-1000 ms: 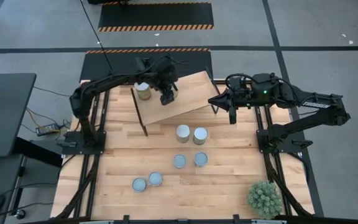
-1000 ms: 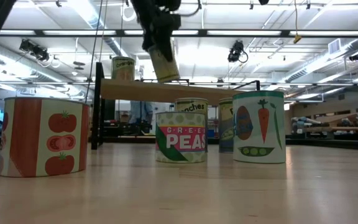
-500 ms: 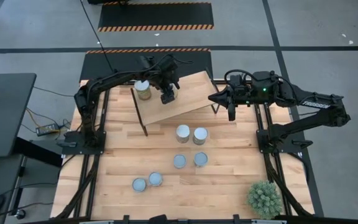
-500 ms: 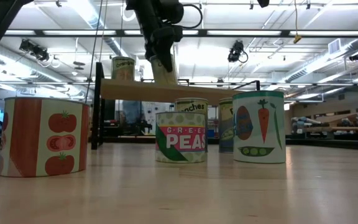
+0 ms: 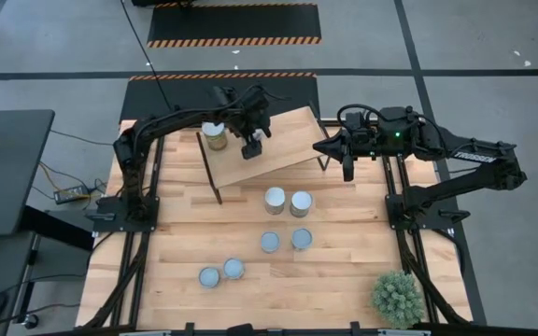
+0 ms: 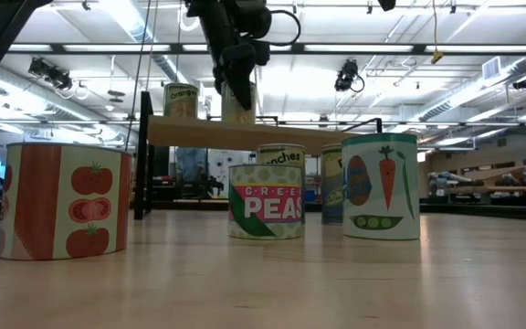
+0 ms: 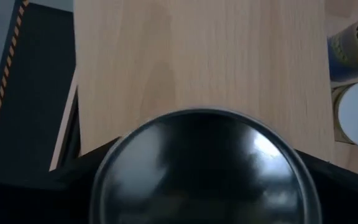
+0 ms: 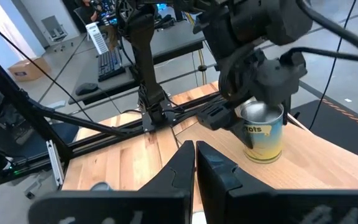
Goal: Pick and place cans onto a shelf
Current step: Put the carrot can on the shelf, then put the peach can on the shelf
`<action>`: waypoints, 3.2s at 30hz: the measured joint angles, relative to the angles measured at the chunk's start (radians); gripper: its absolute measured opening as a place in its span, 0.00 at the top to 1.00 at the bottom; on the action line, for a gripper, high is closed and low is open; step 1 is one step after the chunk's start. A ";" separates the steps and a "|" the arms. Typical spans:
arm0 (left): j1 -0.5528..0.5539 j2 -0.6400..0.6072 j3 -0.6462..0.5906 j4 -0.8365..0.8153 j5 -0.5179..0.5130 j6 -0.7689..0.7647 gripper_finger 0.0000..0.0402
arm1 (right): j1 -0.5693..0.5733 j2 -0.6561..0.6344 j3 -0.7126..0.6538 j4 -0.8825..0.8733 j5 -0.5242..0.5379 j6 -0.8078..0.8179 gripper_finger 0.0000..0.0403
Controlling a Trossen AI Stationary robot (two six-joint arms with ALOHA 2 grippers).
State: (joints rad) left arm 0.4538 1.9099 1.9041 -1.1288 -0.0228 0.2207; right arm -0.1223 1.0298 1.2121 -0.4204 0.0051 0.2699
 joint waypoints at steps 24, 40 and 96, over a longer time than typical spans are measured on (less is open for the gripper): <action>-0.003 -0.003 0.204 -0.092 -0.026 -0.026 0.01 | 0.000 0.000 0.000 0.000 -0.008 -0.002 0.94; -0.003 -0.003 0.204 -0.091 -0.006 -0.054 0.01 | 0.001 0.000 0.000 0.000 -0.009 0.000 0.94; -0.028 0.030 0.183 -0.236 -0.280 0.195 0.01 | 0.005 0.000 0.000 0.030 -0.015 0.016 0.94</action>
State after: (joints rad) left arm 0.4258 1.9396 2.0872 -1.3647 -0.3024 0.4155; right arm -0.1173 1.0294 1.2118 -0.3904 -0.0096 0.2855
